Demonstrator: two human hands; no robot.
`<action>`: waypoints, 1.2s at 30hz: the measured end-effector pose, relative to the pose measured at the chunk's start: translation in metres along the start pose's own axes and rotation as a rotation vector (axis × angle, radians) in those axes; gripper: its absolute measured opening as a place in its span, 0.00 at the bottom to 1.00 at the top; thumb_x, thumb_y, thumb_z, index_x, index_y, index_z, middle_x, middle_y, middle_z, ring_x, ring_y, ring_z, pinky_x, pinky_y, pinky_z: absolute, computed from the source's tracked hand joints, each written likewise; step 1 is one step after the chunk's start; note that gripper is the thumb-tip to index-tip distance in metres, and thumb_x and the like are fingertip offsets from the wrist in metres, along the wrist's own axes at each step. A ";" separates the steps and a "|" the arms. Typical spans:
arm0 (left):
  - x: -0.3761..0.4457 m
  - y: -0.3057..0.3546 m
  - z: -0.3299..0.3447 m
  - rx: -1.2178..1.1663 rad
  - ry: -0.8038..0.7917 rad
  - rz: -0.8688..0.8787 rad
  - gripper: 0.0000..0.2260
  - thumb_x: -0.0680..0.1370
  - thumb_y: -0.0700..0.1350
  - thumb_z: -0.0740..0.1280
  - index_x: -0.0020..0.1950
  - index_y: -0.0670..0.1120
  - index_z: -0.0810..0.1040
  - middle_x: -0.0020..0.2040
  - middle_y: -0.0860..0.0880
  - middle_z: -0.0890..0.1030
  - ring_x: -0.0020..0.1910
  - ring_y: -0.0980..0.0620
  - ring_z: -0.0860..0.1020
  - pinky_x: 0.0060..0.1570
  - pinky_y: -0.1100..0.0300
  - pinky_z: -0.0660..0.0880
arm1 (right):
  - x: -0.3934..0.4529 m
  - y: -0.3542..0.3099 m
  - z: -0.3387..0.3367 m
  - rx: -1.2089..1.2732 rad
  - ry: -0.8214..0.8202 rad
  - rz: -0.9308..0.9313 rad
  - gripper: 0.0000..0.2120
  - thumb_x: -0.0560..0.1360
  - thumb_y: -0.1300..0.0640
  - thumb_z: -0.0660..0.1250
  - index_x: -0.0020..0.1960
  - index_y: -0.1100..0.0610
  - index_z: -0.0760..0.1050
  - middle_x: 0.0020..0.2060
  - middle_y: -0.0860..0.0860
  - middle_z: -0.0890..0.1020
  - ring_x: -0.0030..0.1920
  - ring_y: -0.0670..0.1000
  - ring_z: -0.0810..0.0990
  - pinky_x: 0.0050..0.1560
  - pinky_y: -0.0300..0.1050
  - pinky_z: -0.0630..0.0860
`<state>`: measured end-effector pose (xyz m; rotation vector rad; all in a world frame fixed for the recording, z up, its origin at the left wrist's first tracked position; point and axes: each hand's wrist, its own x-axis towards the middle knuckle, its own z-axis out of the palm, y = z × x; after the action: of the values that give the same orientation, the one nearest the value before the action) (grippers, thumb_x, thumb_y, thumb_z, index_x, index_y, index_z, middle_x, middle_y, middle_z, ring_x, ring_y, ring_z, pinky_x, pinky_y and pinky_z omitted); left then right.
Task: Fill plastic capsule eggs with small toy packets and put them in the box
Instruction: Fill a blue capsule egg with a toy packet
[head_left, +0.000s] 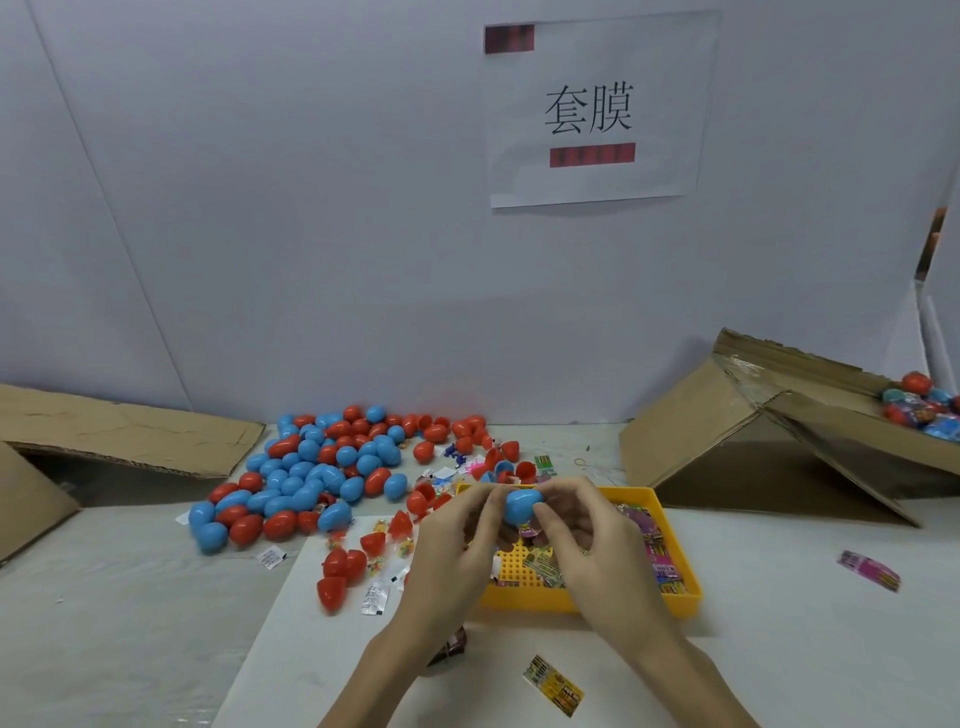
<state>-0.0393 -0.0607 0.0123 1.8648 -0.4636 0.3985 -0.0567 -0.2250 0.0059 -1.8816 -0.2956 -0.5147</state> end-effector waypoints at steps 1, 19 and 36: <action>0.000 0.001 0.000 -0.018 -0.021 -0.002 0.11 0.83 0.49 0.62 0.63 0.53 0.80 0.50 0.59 0.83 0.48 0.55 0.83 0.46 0.64 0.79 | 0.000 0.000 0.000 0.005 0.010 0.007 0.07 0.78 0.48 0.67 0.56 0.45 0.77 0.47 0.36 0.83 0.48 0.43 0.85 0.49 0.41 0.84; 0.003 -0.002 -0.005 0.022 -0.071 0.002 0.14 0.81 0.44 0.69 0.67 0.52 0.78 0.55 0.54 0.83 0.53 0.54 0.83 0.54 0.55 0.82 | 0.004 0.000 -0.005 -0.046 0.007 0.040 0.08 0.79 0.47 0.68 0.57 0.45 0.78 0.44 0.38 0.84 0.46 0.43 0.85 0.46 0.40 0.83; 0.011 -0.010 -0.018 0.094 0.088 -0.119 0.16 0.81 0.42 0.69 0.69 0.50 0.77 0.58 0.51 0.82 0.52 0.55 0.82 0.55 0.56 0.82 | 0.027 0.024 -0.014 -0.508 -0.343 0.364 0.11 0.73 0.51 0.80 0.52 0.49 0.82 0.39 0.46 0.84 0.38 0.44 0.81 0.34 0.31 0.74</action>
<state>-0.0259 -0.0417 0.0153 1.9461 -0.2769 0.4259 -0.0260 -0.2479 0.0036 -2.4540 -0.0358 -0.0081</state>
